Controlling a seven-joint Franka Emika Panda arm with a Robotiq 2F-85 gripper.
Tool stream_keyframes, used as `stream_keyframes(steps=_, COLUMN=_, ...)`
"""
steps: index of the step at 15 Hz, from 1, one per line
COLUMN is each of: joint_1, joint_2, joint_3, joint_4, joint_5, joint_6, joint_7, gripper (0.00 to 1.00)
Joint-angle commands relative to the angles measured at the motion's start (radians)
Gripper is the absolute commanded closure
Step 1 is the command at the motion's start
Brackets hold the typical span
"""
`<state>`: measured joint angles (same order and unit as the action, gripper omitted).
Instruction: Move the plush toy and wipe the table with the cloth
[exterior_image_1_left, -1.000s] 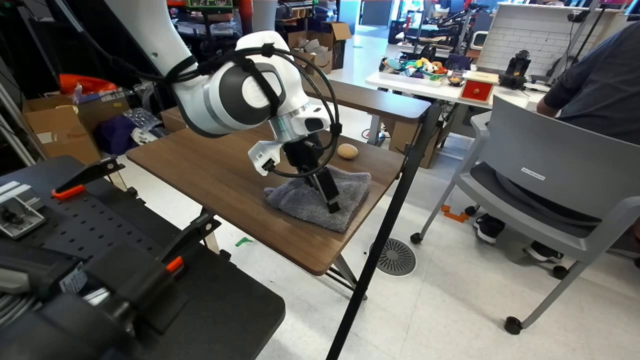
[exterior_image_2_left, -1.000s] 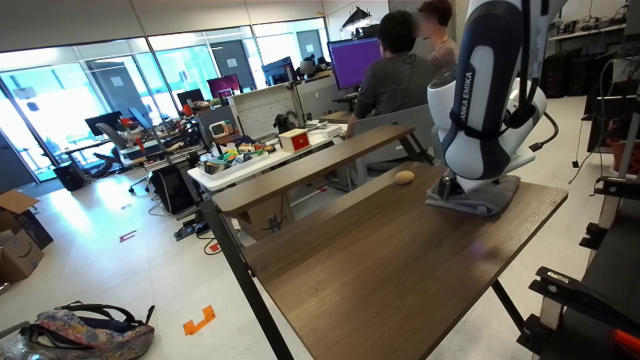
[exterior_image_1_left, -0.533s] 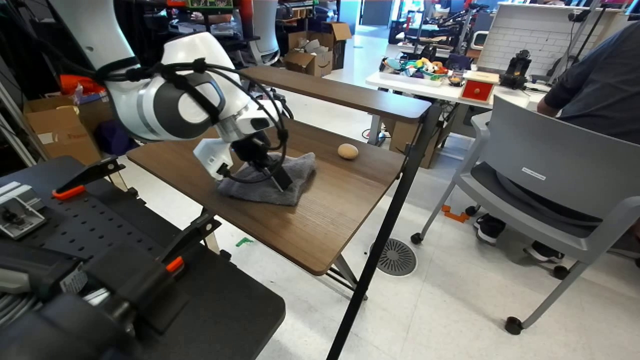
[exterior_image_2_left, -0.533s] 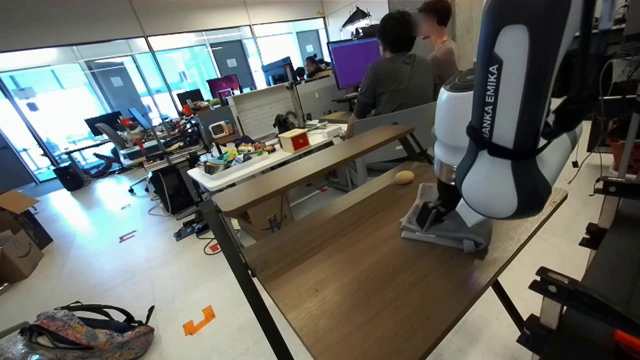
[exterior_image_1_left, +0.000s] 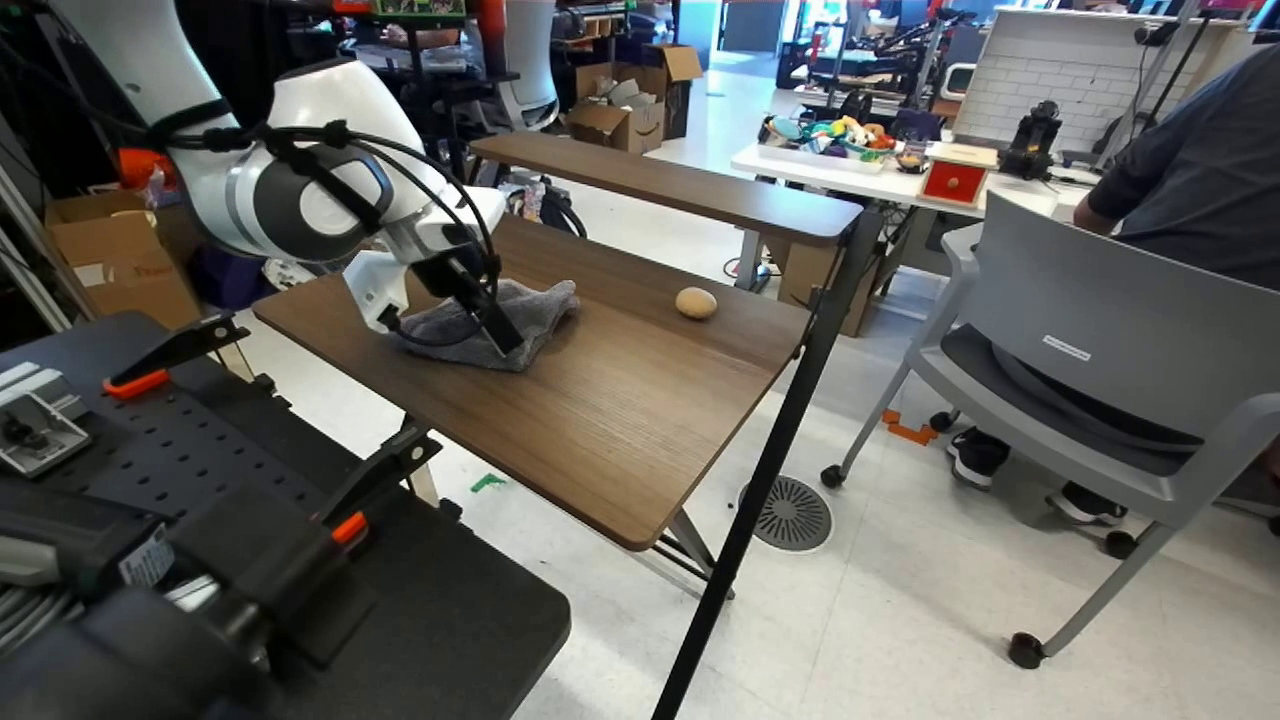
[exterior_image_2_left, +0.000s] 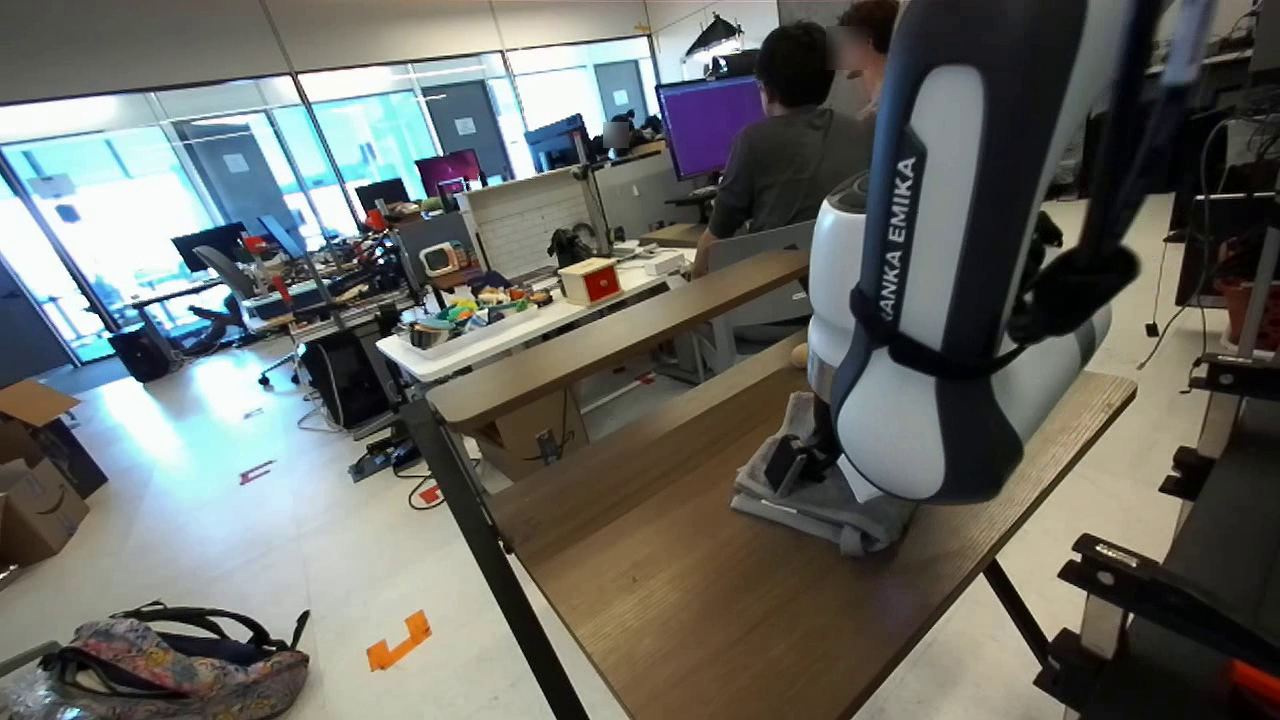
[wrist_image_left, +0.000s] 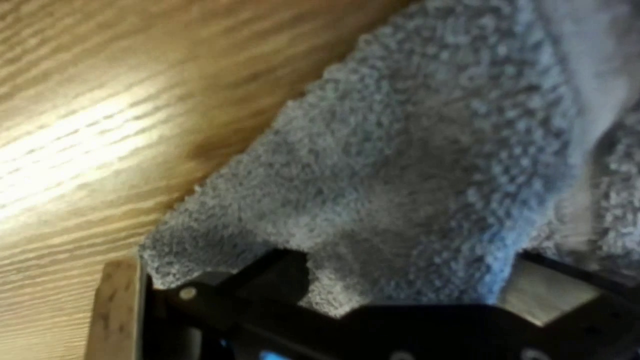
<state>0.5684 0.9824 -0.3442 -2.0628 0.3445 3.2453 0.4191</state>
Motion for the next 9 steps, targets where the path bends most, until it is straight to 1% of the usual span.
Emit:
stream_keyframes(steps=1, joint_1=-0.016, joint_2=0.154, joint_3=-0.081, joint_4=0.18, joint_5=0.045, joint_6=-0.149, joint_7=0.072, gripper=0.0)
stream_keyframes(steps=3, joint_1=-0.069, joint_2=0.084, joint_3=-0.064, joint_4=0.182, joint_5=0.004, joint_6=-0.2, joint_7=0.07, gripper=0.0)
stream_keyframes(steps=4, joint_1=-0.118, joint_2=0.003, joint_3=-0.024, joint_4=0.146, joint_5=-0.016, joint_6=-0.201, joint_7=0.033, gripper=0.0)
stream_keyframes(steps=5, joint_1=-0.169, joint_2=-0.055, joint_3=0.02, joint_4=0.119, joint_5=-0.028, joint_6=-0.182, joint_7=-0.001, gripper=0.0)
stream_keyframes(steps=6, joint_1=-0.227, joint_2=-0.136, joint_3=0.073, joint_4=0.066, joint_5=-0.035, joint_6=-0.136, joint_7=-0.044, gripper=0.0)
stream_keyframes(steps=8, joint_1=-0.353, joint_2=-0.243, joint_3=0.19, joint_4=0.006, joint_5=-0.039, joint_6=-0.062, joint_7=-0.11, gripper=0.0)
stream_keyframes(steps=9, joint_1=-0.431, joint_2=-0.296, joint_3=0.263, joint_4=-0.018, joint_5=-0.04, joint_6=-0.046, joint_7=-0.143, gripper=0.0)
